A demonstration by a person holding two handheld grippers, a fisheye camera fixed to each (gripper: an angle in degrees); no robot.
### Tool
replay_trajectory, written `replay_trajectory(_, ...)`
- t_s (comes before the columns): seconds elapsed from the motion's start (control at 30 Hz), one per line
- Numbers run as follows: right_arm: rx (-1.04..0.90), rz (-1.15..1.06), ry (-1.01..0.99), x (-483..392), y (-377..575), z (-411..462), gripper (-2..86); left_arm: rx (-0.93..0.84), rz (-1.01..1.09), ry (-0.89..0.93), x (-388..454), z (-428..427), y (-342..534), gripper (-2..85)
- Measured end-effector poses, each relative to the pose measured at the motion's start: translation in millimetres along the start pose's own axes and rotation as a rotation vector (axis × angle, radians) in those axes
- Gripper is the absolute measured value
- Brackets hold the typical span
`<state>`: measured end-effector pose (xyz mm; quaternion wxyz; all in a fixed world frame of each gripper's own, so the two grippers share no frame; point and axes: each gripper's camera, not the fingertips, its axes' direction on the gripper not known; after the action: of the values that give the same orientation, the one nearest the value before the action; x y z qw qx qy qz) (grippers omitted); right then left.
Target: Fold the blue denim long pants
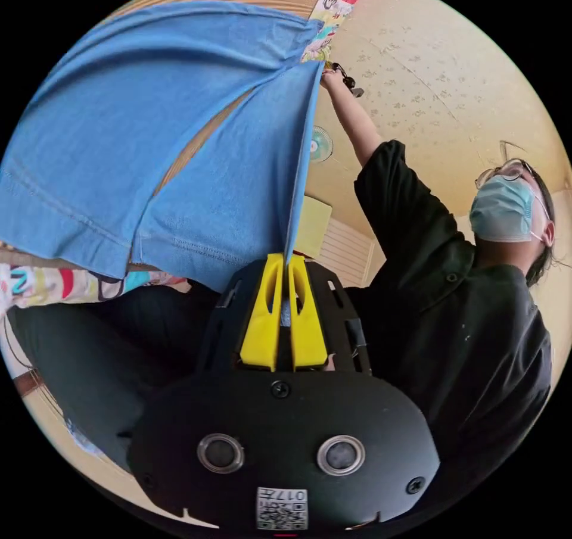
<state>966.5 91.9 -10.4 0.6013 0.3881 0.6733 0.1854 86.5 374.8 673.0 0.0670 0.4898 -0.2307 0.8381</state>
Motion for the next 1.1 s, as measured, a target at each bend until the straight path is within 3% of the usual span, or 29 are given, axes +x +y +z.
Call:
replay_trajectory(0.13,-0.010,-0.064,-0.018,-60,41,37,0.2,0.133,0.018,-0.124,15,-68,8,-0.8)
replay_trajectory(0.2,-0.036,-0.110,-0.018,-83,61,58,0.2,0.205,-0.017,-0.298,14,-98,12,-0.8)
replay_trajectory(0.4,-0.081,-0.127,-0.117,-107,137,81,0.7,0.236,-0.045,-0.481,-4,-111,12,-0.7)
replay_trajectory(0.5,-0.142,-0.210,-0.171,-114,195,52,1.2,0.226,-0.042,-0.511,-2,-101,17,-0.7)
replay_trajectory(0.57,-0.223,-0.444,-0.213,-128,270,7,1.7,0.217,-0.032,-0.542,3,-94,23,-0.7)
replay_trajectory(0.7,-0.356,-0.641,-0.284,-116,411,-95,2.3,0.187,-0.021,-0.611,15,-77,38,-0.6)
replay_trajectory(0.8,-0.598,-0.556,-0.296,-78,539,-162,3.3,0.174,0.068,-0.696,25,-61,51,-0.6)
replay_trajectory(0.97,-0.861,-0.128,-0.326,-6,710,-267,7.8,0.159,0.081,-0.727,28,-43,77,-0.6)
replay_trajectory(1.1,-0.990,-0.159,-0.511,-40,766,-293,8.5,0.112,0.085,-0.753,31,-31,95,-0.6)
